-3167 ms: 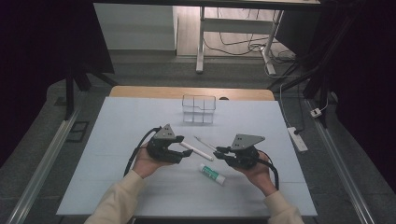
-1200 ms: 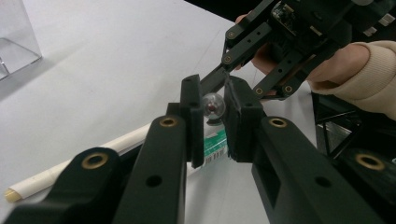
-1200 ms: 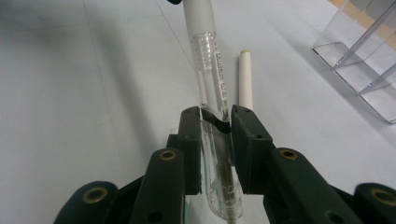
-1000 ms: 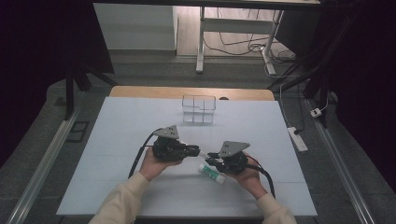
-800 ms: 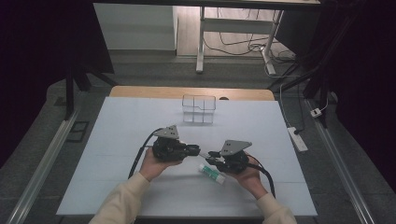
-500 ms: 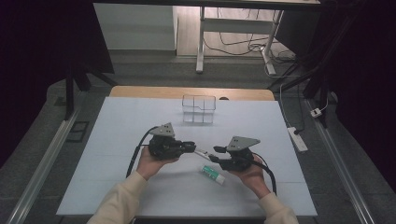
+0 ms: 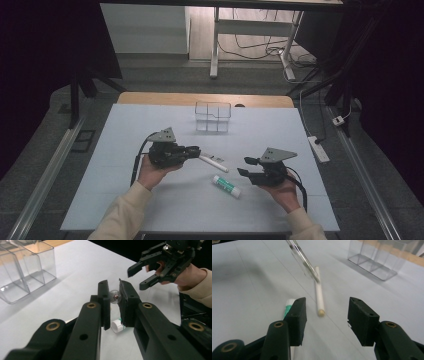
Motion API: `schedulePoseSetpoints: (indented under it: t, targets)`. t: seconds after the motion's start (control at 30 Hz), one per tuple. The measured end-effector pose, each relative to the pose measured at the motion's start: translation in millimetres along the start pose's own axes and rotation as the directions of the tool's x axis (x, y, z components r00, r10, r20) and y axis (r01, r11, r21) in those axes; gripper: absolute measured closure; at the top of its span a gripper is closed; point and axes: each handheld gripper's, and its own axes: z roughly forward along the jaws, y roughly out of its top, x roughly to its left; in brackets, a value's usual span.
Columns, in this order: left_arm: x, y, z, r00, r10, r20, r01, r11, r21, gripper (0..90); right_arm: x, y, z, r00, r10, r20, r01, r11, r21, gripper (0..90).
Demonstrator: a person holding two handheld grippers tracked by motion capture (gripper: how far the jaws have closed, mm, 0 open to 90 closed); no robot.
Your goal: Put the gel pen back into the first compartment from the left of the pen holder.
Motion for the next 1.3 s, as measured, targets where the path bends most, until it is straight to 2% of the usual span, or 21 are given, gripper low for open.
schedulePoseSetpoints:
  t: [0.23,0.43,0.7,0.9,1.3]
  targets:
    - [0.7,0.3,-6.5,0.9997,0.004,-0.024,-0.004,1.0,-0.003,80.0,-9.0,-13.3,-19.3,0.9988,0.026,0.041,-0.026,1.0,0.002,45.9]
    - [1.2,1.6,-11.2,0.9992,0.006,-0.038,-0.007,0.9999,-0.01,80.0,-18.3,-19.2,-23.9,0.9969,0.044,0.065,-0.044,0.999,0.007,44.0]
    - [0.6,6.6,-17.7,0.9988,0.015,-0.047,-0.016,0.9996,-0.021,80.0,-21.0,-21.3,-26.7,0.9952,0.05,0.084,-0.052,0.998,0.027,42.0]
    - [5.7,18.7,-23.0,0.9973,0.018,-0.072,-0.021,0.9993,-0.031,79.9,-24.8,-25.7,-30.3,0.9936,0.065,0.093,-0.067,0.997,0.027,41.6]
    - [18.5,46.2,-28.6,0.9933,0.021,-0.114,-0.026,0.9988,-0.04,79.9,-26.5,-27.0,-30.9,0.9925,0.056,0.109,-0.061,0.997,0.042,41.0]
